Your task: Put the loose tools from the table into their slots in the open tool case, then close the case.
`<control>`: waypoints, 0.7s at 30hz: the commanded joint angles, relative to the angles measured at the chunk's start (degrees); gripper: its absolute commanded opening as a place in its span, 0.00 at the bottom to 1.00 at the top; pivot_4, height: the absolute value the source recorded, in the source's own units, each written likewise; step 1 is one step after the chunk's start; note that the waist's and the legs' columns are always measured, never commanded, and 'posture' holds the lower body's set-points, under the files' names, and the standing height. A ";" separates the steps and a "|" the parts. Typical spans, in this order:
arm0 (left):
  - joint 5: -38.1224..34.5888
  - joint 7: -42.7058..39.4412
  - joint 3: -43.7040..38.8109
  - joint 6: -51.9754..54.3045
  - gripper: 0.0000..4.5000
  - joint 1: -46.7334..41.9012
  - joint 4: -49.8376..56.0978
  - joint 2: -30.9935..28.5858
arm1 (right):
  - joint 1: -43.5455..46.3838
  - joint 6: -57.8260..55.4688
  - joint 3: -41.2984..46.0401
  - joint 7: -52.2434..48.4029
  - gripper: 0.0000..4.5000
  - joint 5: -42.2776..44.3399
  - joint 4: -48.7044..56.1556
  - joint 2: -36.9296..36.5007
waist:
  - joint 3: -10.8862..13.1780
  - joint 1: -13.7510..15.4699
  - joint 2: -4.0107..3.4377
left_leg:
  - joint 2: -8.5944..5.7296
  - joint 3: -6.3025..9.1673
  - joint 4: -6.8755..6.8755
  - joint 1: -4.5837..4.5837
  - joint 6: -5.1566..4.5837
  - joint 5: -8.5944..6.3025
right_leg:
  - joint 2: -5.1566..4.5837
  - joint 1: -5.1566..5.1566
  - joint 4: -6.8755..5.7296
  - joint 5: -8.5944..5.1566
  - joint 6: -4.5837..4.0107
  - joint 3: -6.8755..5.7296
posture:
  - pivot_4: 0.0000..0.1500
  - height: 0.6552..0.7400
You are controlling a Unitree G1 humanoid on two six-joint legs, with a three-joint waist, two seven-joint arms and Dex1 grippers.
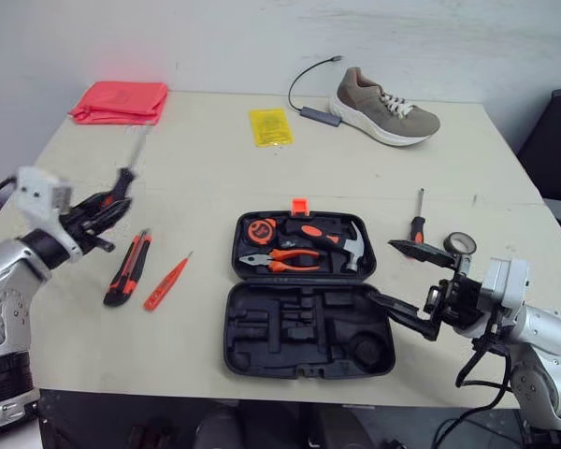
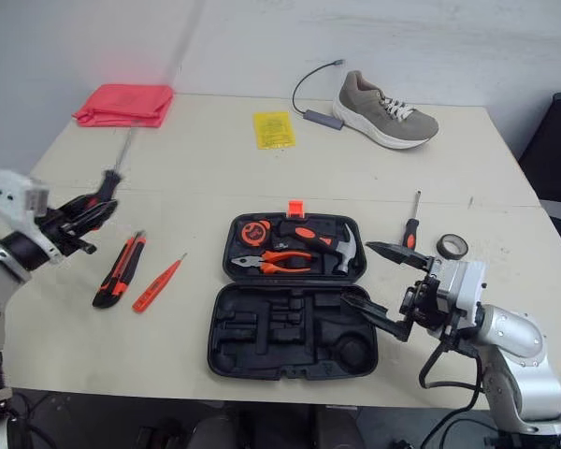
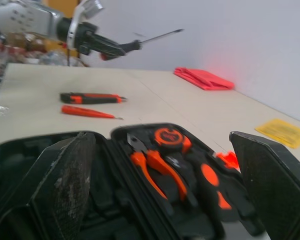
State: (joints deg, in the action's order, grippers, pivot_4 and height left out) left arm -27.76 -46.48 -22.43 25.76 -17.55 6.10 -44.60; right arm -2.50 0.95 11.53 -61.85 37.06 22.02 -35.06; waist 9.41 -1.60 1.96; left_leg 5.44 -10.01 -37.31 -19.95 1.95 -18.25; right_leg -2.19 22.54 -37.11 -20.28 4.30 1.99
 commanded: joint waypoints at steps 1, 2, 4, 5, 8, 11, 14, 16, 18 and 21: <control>-0.24 -11.93 6.37 -6.35 0.18 0.29 5.06 -3.30 | -0.14 -0.78 1.47 -0.01 1.00 0.68 2.34 -1.68 | 0.00 -0.02 0.00 | -0.05 0.00 0.01 0.00 0.00 0.00 | 0.00 0.00 0.01 0.00 0.00 0.02 | 1.00 1.00; 0.34 -14.83 8.76 -7.74 0.18 0.22 6.23 -4.32 | -0.75 -0.80 2.10 -0.07 1.00 0.31 2.40 -2.30 | 0.00 -0.06 0.00 | -0.05 0.00 0.01 0.00 0.00 0.00 | 0.01 0.00 0.03 0.00 0.00 0.04 | 1.00 1.00; 1.85 -19.44 13.70 -9.81 0.18 -0.23 8.85 -6.39 | -2.26 -0.66 3.66 -0.77 1.00 -0.15 2.27 -3.87 | 0.02 -0.16 -0.04 | -0.03 0.01 0.02 -0.04 -0.01 0.00 | 0.05 0.00 0.07 0.00 0.00 0.11 | 1.00 1.00; 2.62 -21.08 15.59 -10.92 0.18 -0.58 9.74 -7.07 | -2.96 -0.65 4.33 -1.05 1.00 -0.18 2.14 -4.58 | 0.03 -0.18 -0.06 | -0.03 0.01 0.03 -0.05 -0.01 0.00 | 0.06 0.01 0.08 0.00 0.00 0.19 | 1.00 1.00; 4.79 -24.17 20.76 -10.55 0.18 -2.03 12.32 -9.48 | -4.99 -0.75 5.98 -1.74 1.00 -0.45 1.68 -6.15 | 0.04 -0.15 -0.06 | 0.00 0.02 -0.01 -0.12 -0.02 0.00 | 0.17 0.02 0.14 0.00 0.01 0.40 | 1.00 1.00; 10.75 -24.26 27.32 -9.17 0.18 -5.24 14.83 -11.42 | -6.26 -0.71 6.81 -1.29 1.00 -1.14 1.71 -6.64 | 0.03 -0.10 -0.07 | 0.04 0.06 -0.05 -0.14 -0.03 -0.01 | 0.55 0.01 0.18 0.04 0.06 0.56 | 1.00 1.00; 15.93 -20.54 33.81 -1.86 0.18 -10.32 17.21 -9.58 | -6.77 -1.26 6.75 -0.02 1.00 -1.62 2.46 -6.44 | 0.04 -0.06 -0.09 | 0.02 0.06 -0.09 -0.14 -0.08 -0.01 | 0.65 0.01 0.18 0.08 0.14 0.70 | 1.00 1.00; 17.75 -18.99 36.96 2.60 0.18 -12.89 18.36 -7.83 | -7.17 -1.46 6.24 0.64 1.00 -1.96 3.34 -6.22 | 0.04 0.01 -0.09 | 0.01 0.05 -0.11 -0.15 -0.12 -0.03 | 0.67 0.01 0.20 0.10 0.17 0.76 | 1.00 1.00; 18.63 -17.67 38.32 4.69 0.18 -13.89 18.46 -6.28 | -7.28 -1.83 5.70 1.36 1.00 -2.17 4.04 -6.11 | 0.04 -0.01 -0.09 | 0.00 0.05 -0.15 -0.17 -0.14 -0.04 | 0.67 0.02 0.20 0.10 0.18 0.78 | 1.00 1.00; 20.63 -16.79 40.50 6.08 0.18 -13.90 18.20 -5.35 | -7.49 -2.33 5.36 2.18 1.00 -2.30 4.86 -5.92 | 0.04 -0.25 -0.09 | 0.10 0.01 -0.16 -0.16 -0.13 -0.04 | 0.68 0.04 0.19 0.10 0.19 0.84 | 1.00 1.00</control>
State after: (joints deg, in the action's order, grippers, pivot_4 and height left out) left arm -8.30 -63.79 17.52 31.22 -30.99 22.56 -49.78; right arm -9.96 -1.39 16.23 -60.36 34.41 24.70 -41.22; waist 9.45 -1.85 1.87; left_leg 5.57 -10.01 -37.47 -20.10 1.83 -18.29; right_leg -1.51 22.57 -36.93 -20.17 4.48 2.86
